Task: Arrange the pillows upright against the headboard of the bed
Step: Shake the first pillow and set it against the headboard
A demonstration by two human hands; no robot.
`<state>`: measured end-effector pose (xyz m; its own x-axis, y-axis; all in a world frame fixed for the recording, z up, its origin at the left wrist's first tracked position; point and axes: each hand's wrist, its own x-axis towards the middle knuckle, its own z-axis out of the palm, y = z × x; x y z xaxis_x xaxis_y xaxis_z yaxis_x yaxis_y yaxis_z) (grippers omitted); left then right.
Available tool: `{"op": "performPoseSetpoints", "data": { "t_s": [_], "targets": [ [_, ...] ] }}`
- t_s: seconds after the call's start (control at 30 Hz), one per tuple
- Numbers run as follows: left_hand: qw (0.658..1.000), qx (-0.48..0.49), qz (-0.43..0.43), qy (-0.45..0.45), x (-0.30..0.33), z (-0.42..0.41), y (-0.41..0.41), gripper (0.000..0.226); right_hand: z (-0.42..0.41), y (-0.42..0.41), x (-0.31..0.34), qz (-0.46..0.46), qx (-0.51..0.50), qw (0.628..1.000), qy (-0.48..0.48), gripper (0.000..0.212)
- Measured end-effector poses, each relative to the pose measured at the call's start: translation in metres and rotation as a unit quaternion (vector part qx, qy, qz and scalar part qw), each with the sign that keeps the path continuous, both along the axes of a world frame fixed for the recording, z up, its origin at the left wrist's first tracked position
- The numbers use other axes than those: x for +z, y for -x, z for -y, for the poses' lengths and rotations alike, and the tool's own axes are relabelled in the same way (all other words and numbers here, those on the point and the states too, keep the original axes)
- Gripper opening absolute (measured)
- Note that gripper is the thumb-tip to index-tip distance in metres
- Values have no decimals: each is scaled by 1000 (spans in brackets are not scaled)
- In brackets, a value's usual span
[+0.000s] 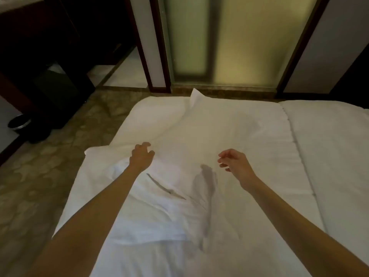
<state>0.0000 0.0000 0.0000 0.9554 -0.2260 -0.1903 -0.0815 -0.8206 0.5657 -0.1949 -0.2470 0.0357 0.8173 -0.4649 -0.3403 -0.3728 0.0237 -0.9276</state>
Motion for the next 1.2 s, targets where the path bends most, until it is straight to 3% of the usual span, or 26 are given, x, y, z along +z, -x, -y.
{"op": "performPoseSetpoints", "data": {
  "t_s": [0.17, 0.23, 0.37, 0.53, 0.77, 0.9, 1.07, 1.2],
  "targets": [
    [967, -126, -60, -214, -17, -23, -46, 72, -7, -40, 4, -1, -34, 999, 39, 21],
    [949, -163, -87, -254, -25, -30, -57, 84, -7, -52, 4, 1, -38, 998, 46, 21],
    [946, -153, -155, -238, -46, -31, -71, 85, -1, -72, 0, -2, -57, 997, 48, 21],
    [967, -162, -37, -195, -55, -20, -50, 45, 5, -74, -6, -6, -71, 997, 42, 19],
    [966, -216, 107, -95, 9, 34, 3, 38, 23, -29, -5, 6, -131, 989, 62, 26],
    [933, -336, 109, -71, 31, 91, 82, 41, 49, 38, 1, 22, -193, 978, 78, 27],
    [877, -472, 45, -75, 7, 158, 211, 42, 84, 134, -5, 5, -256, 963, 85, 26],
    [885, -460, 47, -59, -13, 205, 297, 46, 123, 222, -16, -14, -291, 953, 81, 26]
  ]
}}
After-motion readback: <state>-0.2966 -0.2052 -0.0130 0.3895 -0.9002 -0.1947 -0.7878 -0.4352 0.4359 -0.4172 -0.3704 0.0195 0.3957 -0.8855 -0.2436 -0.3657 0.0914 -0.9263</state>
